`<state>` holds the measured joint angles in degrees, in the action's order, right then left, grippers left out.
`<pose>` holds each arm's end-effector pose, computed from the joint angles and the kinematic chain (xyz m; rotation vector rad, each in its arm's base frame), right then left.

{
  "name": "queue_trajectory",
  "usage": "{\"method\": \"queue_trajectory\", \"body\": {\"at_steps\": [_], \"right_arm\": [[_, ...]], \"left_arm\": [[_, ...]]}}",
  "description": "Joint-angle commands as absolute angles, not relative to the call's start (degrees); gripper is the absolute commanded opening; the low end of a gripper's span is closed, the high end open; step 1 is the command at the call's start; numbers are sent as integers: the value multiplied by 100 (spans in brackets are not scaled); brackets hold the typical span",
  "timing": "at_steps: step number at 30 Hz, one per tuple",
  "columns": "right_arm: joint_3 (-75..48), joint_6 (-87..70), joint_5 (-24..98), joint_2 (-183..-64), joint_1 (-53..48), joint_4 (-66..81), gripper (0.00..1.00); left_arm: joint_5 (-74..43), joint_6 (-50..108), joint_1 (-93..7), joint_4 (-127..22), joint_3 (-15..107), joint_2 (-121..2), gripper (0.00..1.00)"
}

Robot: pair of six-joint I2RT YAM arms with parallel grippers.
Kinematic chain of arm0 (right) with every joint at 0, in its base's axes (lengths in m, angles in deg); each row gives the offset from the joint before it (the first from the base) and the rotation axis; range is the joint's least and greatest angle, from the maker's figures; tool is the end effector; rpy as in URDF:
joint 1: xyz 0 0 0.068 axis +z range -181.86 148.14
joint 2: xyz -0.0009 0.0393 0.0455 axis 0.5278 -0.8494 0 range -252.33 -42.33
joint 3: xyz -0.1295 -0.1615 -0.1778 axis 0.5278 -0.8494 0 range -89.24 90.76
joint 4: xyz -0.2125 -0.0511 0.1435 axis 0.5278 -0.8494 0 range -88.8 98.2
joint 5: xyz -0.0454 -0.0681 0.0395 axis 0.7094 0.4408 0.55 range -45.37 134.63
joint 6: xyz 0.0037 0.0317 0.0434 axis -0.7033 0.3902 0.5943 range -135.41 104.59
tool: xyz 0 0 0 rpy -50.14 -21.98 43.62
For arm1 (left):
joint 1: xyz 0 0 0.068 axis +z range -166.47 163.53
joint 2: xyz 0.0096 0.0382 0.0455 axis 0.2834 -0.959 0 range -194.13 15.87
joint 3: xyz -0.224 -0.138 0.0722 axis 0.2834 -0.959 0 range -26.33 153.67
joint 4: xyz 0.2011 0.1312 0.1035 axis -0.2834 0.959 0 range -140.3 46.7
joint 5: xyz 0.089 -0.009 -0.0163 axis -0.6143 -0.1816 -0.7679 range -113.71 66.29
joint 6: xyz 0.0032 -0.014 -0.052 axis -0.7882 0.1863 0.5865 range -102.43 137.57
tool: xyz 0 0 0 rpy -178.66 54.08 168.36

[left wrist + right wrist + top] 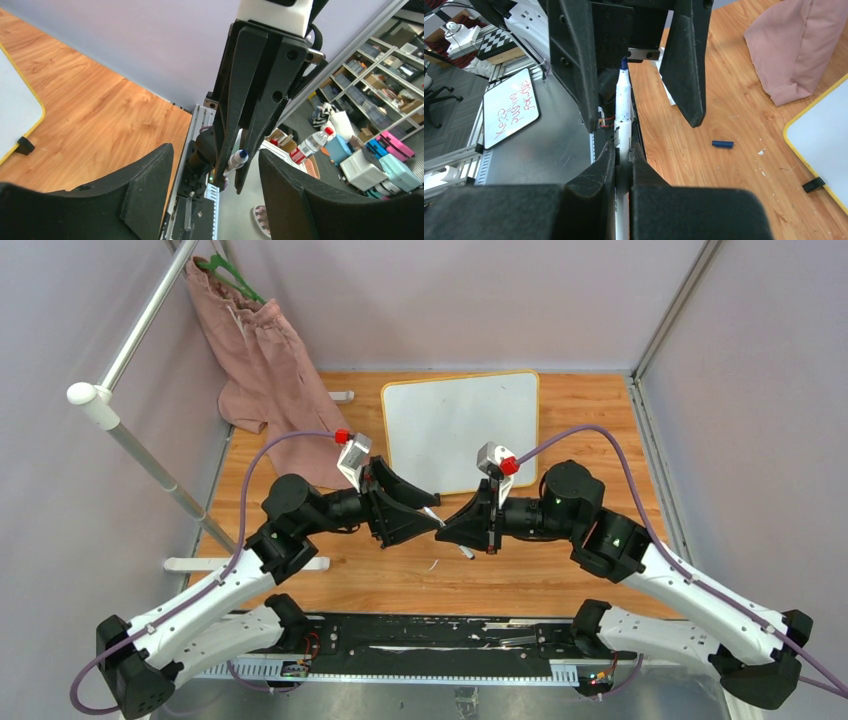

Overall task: Write a sentence on the whiteboard
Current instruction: Adjust the whiteboard marker.

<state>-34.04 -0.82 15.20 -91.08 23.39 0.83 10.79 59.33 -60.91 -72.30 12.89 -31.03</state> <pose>0.0926 0.1640 0.3975 -1.0041 1.4437 1.3257 0.1220 -0.1479 0.3586 0.6193 1.4500 -1.6199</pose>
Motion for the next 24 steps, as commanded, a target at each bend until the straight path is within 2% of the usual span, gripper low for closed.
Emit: {"method": "queue_trajectory", "body": {"at_steps": [1, 10, 15, 20, 23, 24], "right_arm": [[-3158, -85, 1227, -9164, 2334, 241, 0], [-3009, -258, 1100, -9288, 2336, 39, 0], [-2988, -304, 1033, -9346, 2334, 9, 0], [-2972, -335, 1062, -9348, 2329, -14, 0], [-2939, -345, 1147, -9327, 2334, -64, 0], [-2943, -331, 1234, -9302, 2334, -57, 11]], "left_arm": [[1351, 5889, -6068, -7420, 1385, -3136, 63], [1548, 5862, -6068, -7425, 1436, -3141, 34], [1569, 5962, -6068, -7555, 1369, -3101, 26], [1626, 6142, -6068, -7776, 1314, -3127, 0], [1481, 6220, -6068, -7827, 1286, -3075, 0], [1296, 6274, -6068, -7871, 1260, -3033, 0]]}}
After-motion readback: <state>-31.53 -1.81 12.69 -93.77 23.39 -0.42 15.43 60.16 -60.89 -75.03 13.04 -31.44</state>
